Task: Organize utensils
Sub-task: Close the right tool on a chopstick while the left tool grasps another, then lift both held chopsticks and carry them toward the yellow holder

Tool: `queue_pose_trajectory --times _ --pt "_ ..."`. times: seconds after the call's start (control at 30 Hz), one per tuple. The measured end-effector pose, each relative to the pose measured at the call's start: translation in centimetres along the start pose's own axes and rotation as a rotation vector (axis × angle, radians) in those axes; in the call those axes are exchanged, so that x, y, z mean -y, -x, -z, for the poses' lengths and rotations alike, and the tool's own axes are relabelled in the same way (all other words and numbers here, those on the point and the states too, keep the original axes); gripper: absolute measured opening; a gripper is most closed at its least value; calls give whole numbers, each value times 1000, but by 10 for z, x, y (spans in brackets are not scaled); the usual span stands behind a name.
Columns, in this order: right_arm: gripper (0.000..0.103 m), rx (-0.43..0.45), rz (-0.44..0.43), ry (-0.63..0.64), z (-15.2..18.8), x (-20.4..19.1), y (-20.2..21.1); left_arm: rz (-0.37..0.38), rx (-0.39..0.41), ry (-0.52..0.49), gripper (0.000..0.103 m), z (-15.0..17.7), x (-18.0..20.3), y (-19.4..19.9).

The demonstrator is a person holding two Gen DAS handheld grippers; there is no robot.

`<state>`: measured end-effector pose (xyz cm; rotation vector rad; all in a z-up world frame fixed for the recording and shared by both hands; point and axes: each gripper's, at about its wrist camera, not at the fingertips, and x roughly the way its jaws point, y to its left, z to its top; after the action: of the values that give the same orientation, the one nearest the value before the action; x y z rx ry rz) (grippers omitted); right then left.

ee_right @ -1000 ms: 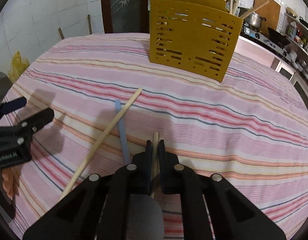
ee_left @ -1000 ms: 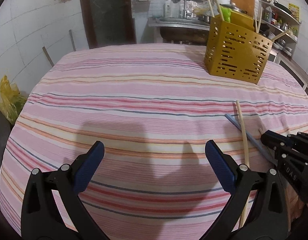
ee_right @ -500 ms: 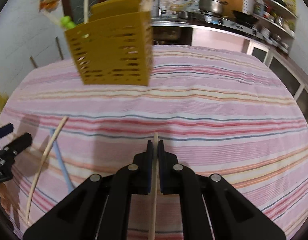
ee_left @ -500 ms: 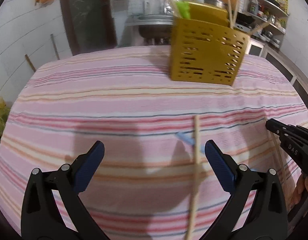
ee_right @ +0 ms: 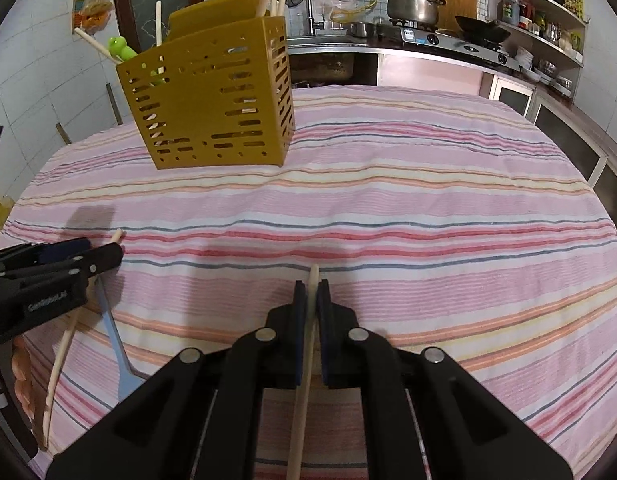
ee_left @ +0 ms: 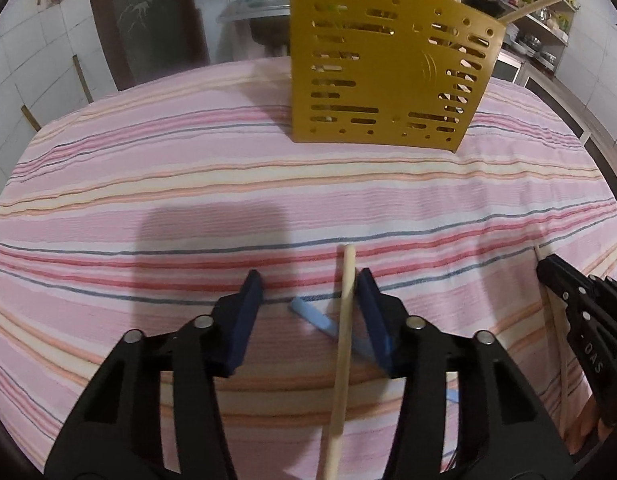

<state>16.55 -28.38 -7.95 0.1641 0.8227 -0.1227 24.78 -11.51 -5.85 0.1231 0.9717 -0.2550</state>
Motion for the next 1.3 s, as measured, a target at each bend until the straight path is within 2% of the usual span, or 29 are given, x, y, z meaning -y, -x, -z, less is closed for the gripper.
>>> queue_pose_trajectory --times 0.17,0.3,0.43,0.57,0.7,1.17,1.3 --pt "7 -15 9 -8 1 0 -2 1 17 3 38 5 1 0" --pt "7 -21 19 -10 0 -1 -2 5 24 5 19 5 -1 1" --pt "6 -8 1 -32 0 1 -1 24 30 27 6 3 -6 1" --pt "6 23 -12 -46 -2 2 6 21 47 42 5 2 -10 5" --pt "6 71 -26 -52 -5 0 16 3 110 45 4 3 -11 23" --pt "6 313 -52 -18 -14 -14 76 -64 397 91 4 15 -38 124" --pt "6 388 -57 -4 -15 -20 97 -72 450 96 4 22 -44 145"
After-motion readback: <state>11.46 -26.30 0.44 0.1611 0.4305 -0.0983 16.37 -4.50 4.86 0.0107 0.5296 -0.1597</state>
